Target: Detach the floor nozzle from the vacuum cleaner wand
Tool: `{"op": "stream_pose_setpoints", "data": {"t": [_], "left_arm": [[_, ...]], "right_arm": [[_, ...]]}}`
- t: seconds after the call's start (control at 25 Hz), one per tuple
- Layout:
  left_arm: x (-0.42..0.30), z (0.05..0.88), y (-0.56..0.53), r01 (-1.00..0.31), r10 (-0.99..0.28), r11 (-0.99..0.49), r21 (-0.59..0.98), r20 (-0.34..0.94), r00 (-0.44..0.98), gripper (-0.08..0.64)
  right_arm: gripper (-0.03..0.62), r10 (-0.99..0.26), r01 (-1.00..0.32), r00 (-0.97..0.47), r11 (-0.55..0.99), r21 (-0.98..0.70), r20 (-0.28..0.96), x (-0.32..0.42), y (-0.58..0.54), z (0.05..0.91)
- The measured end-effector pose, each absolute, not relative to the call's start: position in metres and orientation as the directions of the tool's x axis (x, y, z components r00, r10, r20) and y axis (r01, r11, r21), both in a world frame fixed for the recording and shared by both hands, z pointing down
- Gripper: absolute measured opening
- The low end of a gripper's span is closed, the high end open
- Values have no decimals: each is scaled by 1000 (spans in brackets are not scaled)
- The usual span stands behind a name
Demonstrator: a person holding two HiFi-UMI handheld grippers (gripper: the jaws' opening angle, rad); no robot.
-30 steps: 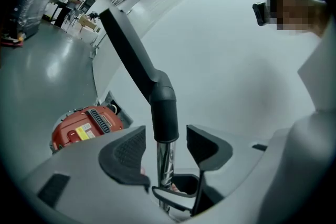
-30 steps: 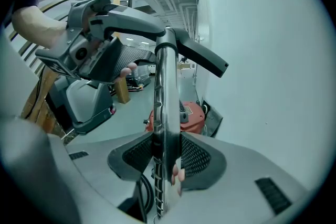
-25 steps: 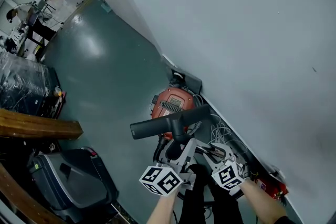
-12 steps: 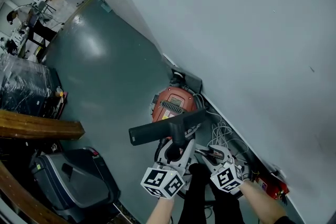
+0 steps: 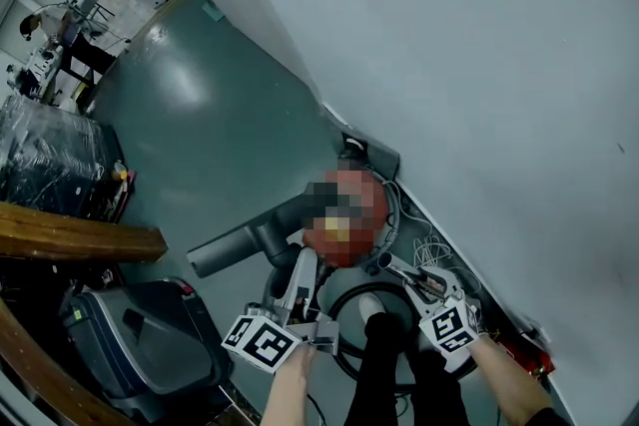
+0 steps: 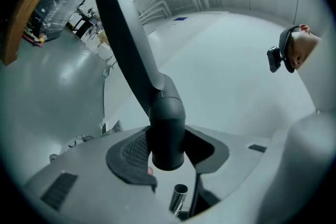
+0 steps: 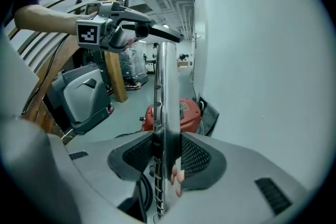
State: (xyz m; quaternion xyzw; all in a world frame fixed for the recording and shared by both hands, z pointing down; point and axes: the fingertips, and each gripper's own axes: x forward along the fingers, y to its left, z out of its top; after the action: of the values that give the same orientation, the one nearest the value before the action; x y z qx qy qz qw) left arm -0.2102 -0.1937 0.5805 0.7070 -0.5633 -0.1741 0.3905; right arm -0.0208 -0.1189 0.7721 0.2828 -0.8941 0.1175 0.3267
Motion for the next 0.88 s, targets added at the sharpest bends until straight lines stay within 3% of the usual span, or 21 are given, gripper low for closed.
{"op": "stream_pose_setpoints", "data": {"t": [0.4, 0.88], "left_arm": [[-203, 624, -191, -701, -893, -133, 701, 221, 391, 178], [-234, 639, -206, -710, -912, -168, 684, 165, 375, 178]], "right_arm": [[161, -344, -564, -580, 824, -59, 738, -74, -164, 861], [161, -311, -562, -560, 824, -76, 768, -103, -190, 916]]}}
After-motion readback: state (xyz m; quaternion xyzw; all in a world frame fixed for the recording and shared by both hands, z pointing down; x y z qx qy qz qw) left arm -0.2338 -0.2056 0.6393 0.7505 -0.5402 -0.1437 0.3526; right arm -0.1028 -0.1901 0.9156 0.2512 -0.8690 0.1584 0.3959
